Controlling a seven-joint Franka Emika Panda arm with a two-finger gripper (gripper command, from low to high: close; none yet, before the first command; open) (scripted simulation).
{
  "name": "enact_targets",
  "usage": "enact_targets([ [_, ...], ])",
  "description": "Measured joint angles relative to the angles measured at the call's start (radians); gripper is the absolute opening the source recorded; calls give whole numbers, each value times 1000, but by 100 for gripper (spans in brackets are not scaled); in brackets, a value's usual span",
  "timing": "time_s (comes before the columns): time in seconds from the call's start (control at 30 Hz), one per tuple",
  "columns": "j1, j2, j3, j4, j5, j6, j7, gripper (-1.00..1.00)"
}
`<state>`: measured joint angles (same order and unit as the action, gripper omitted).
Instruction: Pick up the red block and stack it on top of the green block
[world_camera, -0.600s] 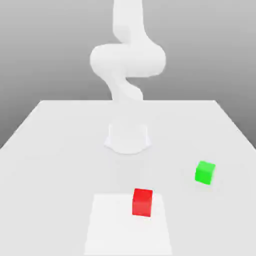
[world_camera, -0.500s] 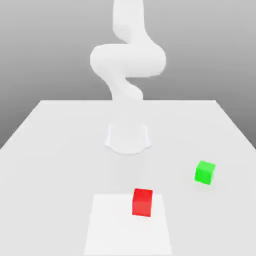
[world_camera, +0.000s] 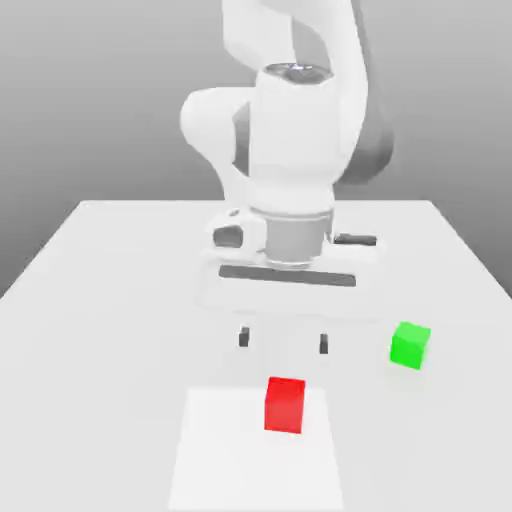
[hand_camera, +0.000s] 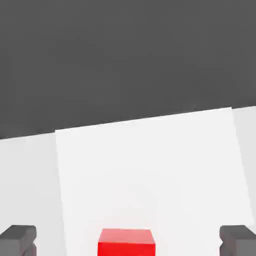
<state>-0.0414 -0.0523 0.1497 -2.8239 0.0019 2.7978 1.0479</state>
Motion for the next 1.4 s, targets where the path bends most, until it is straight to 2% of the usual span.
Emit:
enact_targets([
  [0.23, 39, 229, -62, 14, -94, 191, 78, 0],
  [0.27, 55, 260, -81, 17, -106, 216, 86, -100],
  [0.5, 57, 266, -84, 18, -112, 222, 91, -100],
  [0.77, 40, 34, -34, -16, 4, 26, 9, -100],
  [1.2, 491, -228, 270, -112, 251, -130, 209, -100],
  [1.27, 507, -224, 306, -118, 241, -124, 245, -100],
  [1.4, 439, -157, 359, -115, 139, -71, 325, -100],
])
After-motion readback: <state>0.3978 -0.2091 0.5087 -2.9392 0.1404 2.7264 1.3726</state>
